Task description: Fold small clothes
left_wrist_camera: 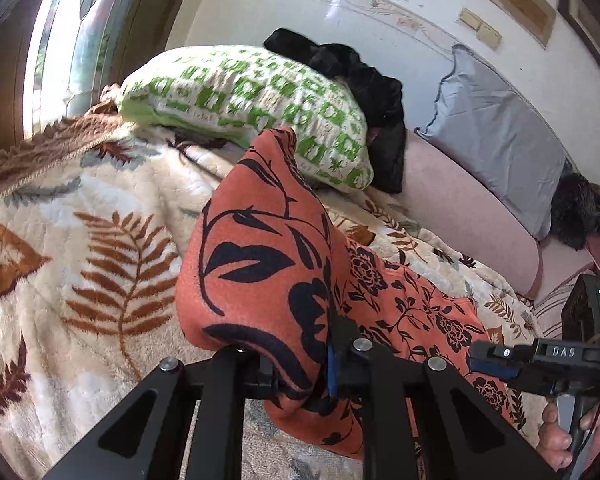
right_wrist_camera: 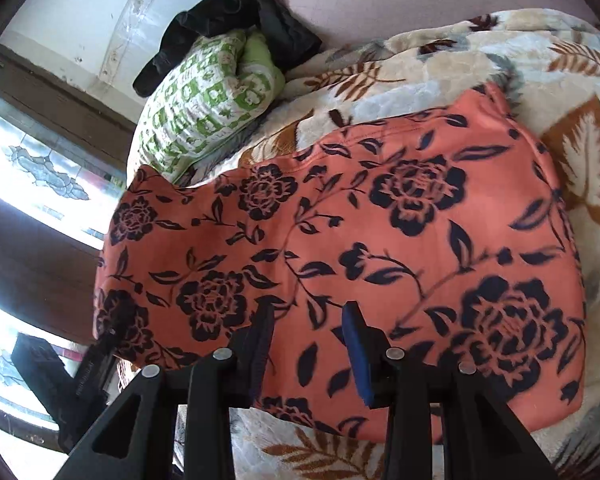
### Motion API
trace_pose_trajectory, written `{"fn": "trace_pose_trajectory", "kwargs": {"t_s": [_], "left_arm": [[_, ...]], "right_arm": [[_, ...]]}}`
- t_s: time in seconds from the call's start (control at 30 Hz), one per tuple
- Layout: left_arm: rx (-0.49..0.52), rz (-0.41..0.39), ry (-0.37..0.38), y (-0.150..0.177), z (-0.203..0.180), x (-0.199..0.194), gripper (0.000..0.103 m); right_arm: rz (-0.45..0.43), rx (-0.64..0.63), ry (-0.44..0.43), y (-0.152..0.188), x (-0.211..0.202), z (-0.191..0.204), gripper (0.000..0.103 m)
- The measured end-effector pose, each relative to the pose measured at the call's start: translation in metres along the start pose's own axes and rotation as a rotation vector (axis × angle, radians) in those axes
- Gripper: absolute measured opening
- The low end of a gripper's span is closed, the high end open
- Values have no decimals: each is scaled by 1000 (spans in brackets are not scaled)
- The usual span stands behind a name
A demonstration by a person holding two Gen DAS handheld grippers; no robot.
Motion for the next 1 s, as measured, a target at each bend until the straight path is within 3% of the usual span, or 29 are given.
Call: {"fn": "trace_pose_trajectory", "kwargs": {"t_s": [0.03, 0.07, 0.13, 0.2, 0.3, 0.47, 0.63, 0.8, 0.93, 1.0], "left_arm": [[-33, 17, -15, 3, 11, 5, 17], [-61, 32, -34, 7, 21, 10, 17], [-130, 92, -51, 15, 38, 22, 17], [-200, 144, -36, 21, 50, 32, 21], [-211, 173, -50, 27, 53, 37, 25], [-119, 124, -71, 24, 43, 33, 18], [94, 24, -127, 20, 10, 15, 16], [243, -21, -138, 23, -16, 1, 15], [323, -58, -136, 22, -32, -6, 15], [360, -82, -147, 25, -39, -9, 15]], "right_arm": [[26, -20, 23, -10, 6, 13, 39], [53, -32, 42, -21, 13, 27, 58], [90, -50, 16, -42, 29, 66, 76], [123, -104, 18, -58, 49, 110, 76], [227, -217, 111, -66, 93, 166, 76], [419, -315, 288, -57, 165, 218, 76], [592, -416, 473, -48, 208, 230, 76], [704, -527, 607, -43, 209, 234, 76], [752, -599, 715, -34, 204, 229, 76], [735, -627, 779, -33, 197, 220, 76]]}}
Point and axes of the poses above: each gripper's, at about its wrist camera, not at the fingertips, and x roughly the way its jaws point, z to its left, y to its underside, the point moved 9 cm from there along x, roughly the way its jaws point, and after that the axes turned 6 degrees about z, right-handed, at the moved point
